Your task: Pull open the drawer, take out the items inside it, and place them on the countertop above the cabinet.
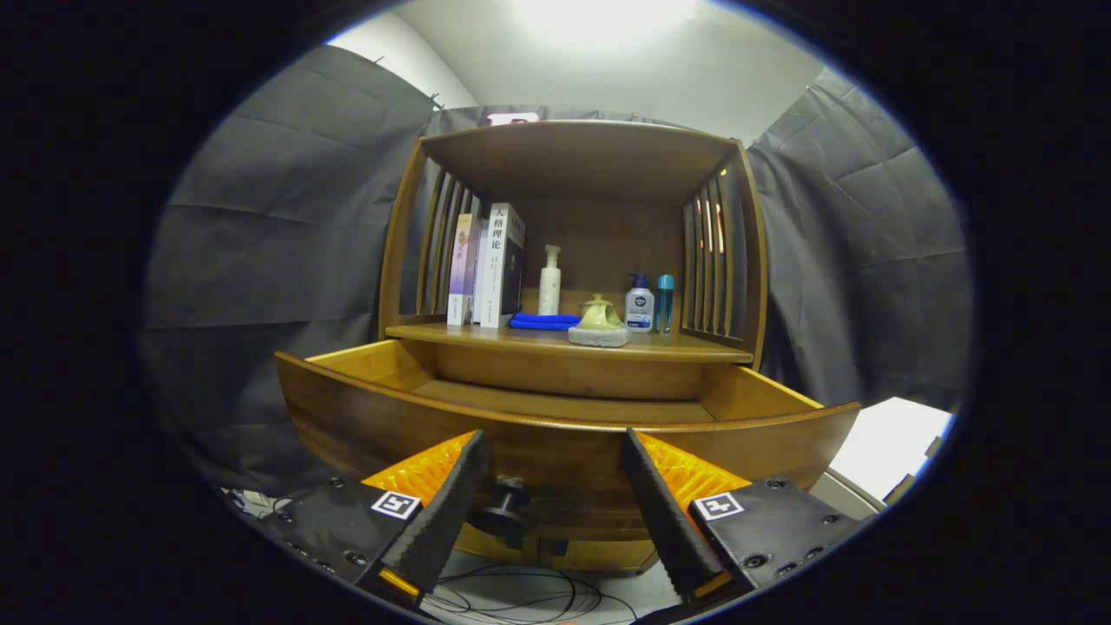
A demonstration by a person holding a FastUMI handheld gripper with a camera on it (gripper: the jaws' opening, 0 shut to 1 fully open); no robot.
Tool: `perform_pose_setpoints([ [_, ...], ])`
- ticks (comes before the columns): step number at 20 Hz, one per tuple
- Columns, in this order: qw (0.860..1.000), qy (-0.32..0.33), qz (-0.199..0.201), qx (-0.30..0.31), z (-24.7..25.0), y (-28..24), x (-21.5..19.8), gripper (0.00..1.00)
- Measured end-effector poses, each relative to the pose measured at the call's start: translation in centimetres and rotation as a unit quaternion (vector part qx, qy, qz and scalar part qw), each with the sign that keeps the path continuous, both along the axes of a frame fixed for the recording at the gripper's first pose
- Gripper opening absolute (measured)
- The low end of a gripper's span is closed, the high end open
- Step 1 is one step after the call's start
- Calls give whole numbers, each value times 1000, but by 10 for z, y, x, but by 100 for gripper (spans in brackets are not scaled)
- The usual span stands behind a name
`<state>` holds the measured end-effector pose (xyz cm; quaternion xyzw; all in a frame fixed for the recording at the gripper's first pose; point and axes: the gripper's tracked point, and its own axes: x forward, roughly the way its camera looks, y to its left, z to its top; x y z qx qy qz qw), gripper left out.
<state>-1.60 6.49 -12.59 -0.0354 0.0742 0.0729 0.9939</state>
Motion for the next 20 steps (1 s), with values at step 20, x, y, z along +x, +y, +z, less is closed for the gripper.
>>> perform_pose_setpoints([
  [20,999,-5,-37,-7,-9,1,24,98],
])
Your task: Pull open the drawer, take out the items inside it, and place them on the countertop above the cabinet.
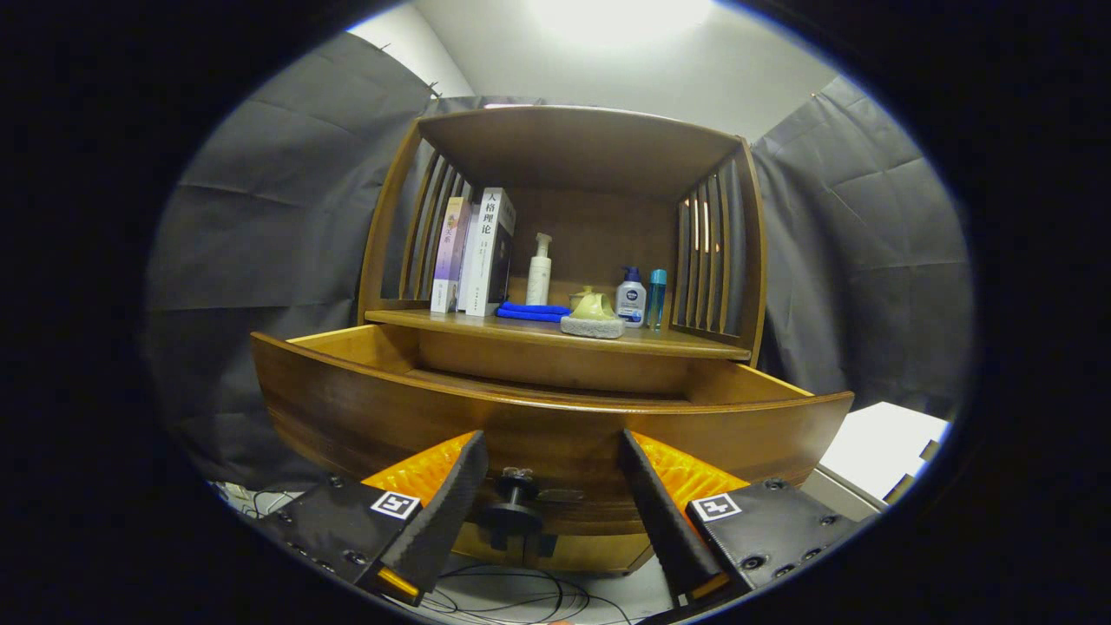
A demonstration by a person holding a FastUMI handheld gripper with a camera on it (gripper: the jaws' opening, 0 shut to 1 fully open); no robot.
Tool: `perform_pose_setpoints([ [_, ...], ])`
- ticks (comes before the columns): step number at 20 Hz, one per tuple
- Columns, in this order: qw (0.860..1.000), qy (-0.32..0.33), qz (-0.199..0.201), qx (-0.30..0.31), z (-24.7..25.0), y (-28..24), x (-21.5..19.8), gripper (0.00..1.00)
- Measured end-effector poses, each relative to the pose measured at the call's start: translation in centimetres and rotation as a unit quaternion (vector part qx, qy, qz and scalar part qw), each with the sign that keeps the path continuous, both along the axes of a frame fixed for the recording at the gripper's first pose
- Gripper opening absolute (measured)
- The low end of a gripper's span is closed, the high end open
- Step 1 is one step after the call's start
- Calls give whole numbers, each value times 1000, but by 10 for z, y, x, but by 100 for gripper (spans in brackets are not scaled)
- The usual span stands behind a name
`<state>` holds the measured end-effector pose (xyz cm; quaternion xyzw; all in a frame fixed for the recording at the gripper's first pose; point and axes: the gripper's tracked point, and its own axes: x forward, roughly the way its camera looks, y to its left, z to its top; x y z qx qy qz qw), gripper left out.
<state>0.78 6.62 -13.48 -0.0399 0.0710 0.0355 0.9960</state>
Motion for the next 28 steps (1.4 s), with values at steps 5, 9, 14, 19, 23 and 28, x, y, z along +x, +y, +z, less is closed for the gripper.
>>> perform_pose_setpoints([
  [5,1000,0,-6,10,6,1,19,98],
  [9,1000,8,-10,19,5,2,34,98],
  [14,1000,7,-14,20,3,3,55,98],
  [19,999,16,-15,23,2,5,80,98],
  [23,999,22,-17,24,0,5,99,98],
  [28,1000,20,-17,10,-2,7,118,98],
])
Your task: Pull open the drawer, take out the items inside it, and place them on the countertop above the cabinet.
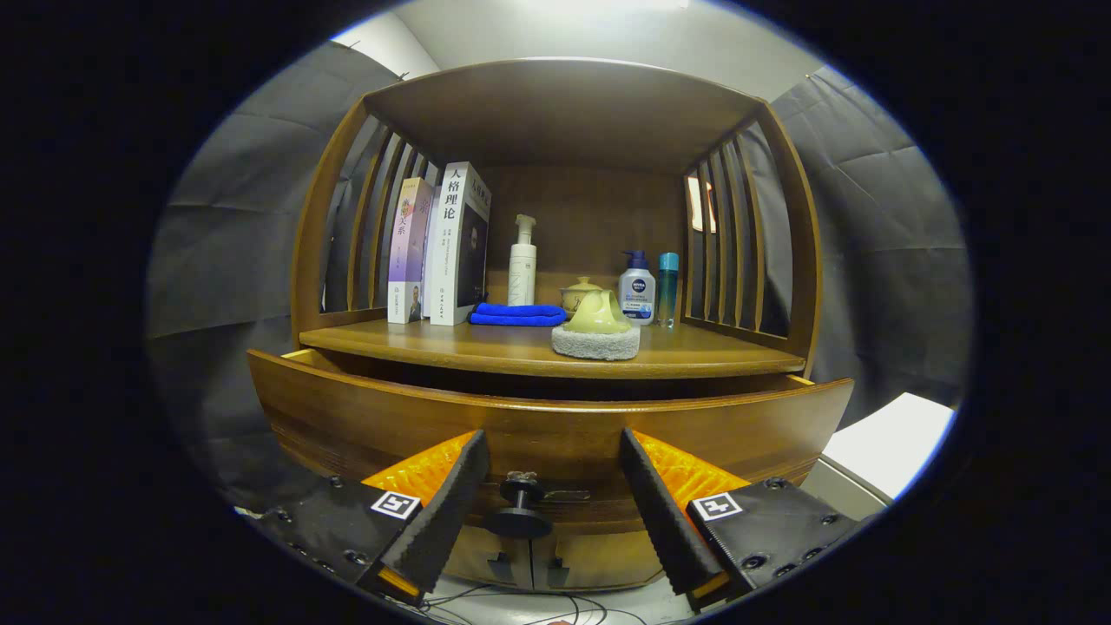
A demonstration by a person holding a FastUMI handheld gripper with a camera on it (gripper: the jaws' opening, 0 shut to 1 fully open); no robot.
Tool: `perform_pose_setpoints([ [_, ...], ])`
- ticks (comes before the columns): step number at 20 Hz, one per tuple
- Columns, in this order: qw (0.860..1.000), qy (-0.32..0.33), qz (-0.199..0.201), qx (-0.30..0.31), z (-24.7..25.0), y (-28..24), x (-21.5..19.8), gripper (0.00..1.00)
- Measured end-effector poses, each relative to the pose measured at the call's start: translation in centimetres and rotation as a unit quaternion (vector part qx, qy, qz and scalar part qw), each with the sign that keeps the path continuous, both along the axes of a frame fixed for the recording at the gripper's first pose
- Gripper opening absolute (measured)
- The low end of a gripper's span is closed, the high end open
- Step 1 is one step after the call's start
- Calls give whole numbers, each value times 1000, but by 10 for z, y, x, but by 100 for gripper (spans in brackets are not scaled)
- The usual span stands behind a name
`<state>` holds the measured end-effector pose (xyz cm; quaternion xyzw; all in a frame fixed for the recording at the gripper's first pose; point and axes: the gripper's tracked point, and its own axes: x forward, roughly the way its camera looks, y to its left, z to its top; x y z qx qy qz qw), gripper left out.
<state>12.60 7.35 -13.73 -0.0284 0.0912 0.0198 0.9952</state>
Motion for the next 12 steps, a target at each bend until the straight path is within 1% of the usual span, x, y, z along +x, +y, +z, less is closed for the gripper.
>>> perform_pose_setpoints([
  [2,1000,-1,-1,-8,-1,1,7,99],
  [12,1000,2,-6,0,-5,3,52,100],
])
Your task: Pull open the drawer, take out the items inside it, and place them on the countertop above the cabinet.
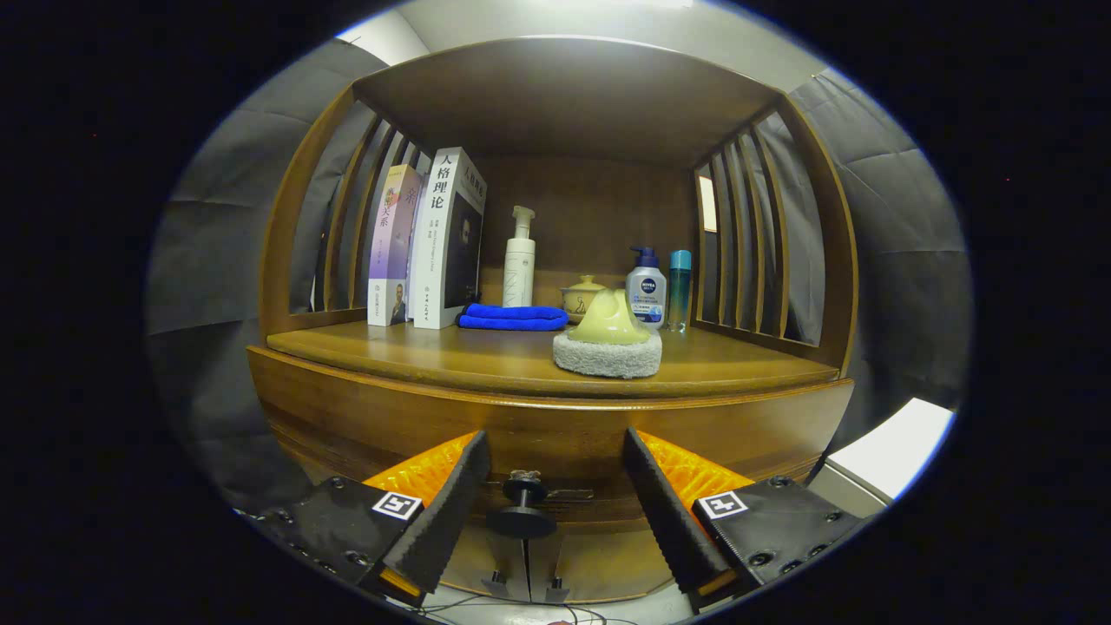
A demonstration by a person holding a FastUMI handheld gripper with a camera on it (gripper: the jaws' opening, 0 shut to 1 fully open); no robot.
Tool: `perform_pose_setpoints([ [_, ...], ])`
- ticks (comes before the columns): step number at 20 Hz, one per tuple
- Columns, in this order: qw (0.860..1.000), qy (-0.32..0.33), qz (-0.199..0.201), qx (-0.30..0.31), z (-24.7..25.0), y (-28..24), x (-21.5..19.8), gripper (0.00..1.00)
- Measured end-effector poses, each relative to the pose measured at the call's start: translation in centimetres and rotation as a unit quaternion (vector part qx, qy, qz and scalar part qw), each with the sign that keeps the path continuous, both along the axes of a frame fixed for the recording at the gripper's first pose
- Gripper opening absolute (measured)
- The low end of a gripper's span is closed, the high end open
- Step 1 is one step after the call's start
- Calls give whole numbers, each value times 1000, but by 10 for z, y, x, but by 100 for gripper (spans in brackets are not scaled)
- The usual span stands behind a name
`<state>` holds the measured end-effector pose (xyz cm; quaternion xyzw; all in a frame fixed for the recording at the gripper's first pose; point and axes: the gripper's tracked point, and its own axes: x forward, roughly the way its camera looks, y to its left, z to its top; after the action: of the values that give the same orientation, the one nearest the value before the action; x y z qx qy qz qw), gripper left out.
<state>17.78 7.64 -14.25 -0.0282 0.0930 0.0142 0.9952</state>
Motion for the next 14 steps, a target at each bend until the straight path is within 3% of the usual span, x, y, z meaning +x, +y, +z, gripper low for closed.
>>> perform_pose_setpoints([
  [5,1000,-16,-2,-16,-1,5,2,98],
  [8,1000,-3,20,17,0,18,-3,99],
  [14,998,-26,45,47,49,15,-46,100],
])
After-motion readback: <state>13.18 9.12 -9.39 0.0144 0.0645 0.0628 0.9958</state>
